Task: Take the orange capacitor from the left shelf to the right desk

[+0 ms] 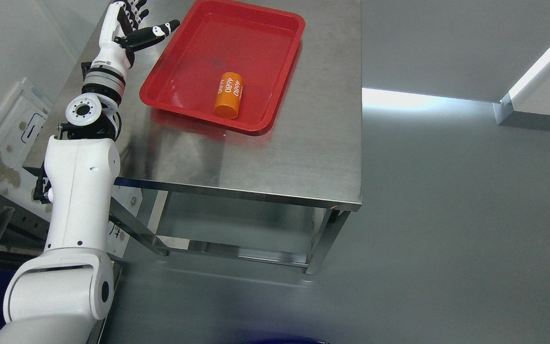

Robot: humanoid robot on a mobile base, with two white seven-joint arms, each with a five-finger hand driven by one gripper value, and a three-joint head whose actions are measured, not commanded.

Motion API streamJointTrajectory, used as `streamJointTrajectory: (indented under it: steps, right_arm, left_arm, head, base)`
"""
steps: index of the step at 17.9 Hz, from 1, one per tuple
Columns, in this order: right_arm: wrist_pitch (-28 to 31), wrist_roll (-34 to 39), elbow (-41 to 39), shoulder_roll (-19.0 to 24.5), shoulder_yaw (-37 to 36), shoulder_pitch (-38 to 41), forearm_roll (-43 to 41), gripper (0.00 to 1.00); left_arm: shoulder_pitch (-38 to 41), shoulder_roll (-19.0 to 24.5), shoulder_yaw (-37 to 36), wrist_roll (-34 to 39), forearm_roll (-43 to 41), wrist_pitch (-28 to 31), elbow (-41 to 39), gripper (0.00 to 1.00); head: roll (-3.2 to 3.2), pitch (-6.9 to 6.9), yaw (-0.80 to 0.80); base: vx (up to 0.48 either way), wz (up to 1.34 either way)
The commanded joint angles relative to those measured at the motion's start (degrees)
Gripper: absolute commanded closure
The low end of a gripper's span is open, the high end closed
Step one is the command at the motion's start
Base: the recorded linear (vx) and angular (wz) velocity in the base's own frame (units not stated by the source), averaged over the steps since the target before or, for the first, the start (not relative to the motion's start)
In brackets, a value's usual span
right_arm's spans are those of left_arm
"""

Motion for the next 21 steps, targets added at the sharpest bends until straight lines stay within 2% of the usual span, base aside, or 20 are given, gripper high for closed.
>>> streamJointTrajectory:
  steps: [1, 6, 12, 21]
  right_arm:
    - [0.0, 0.0, -1.0, -1.0, -0.7, 1.1, 0.3, 0.00]
    - [0.0, 0.0, -1.0, -1.0, -0.7, 1.1, 0.3, 0.00]
    - [0.0, 0.0, -1.0, -1.0, -0.7, 1.1, 0.3, 0.00]
    - [0.0, 0.0, -1.0, -1.0, -0.7, 1.1, 0.3, 0.00]
  left_arm:
    - [1.9, 2.7, 1.1, 0.0, -0.3, -0.1, 0.2, 0.00]
    - [6.0, 3.2, 1.4, 0.0, -0.3, -1.6, -0.2, 0.00]
    - [6.1, 5.2, 1.4, -0.2, -0.3, -3.0, -0.2, 0.00]
    - [6.1, 5.1, 1.5, -0.3, -0.3, -3.0, -0.2, 0.00]
  head:
    - [0.00, 0.00, 0.00]
    - [0.00, 0.00, 0.00]
    - [0.00, 0.00, 0.00]
    - [0.00, 0.00, 0.00]
  base:
    - [0.000, 0.00]
    - [0.000, 0.00]
    - [0.000, 0.00]
    - [0.000, 0.00]
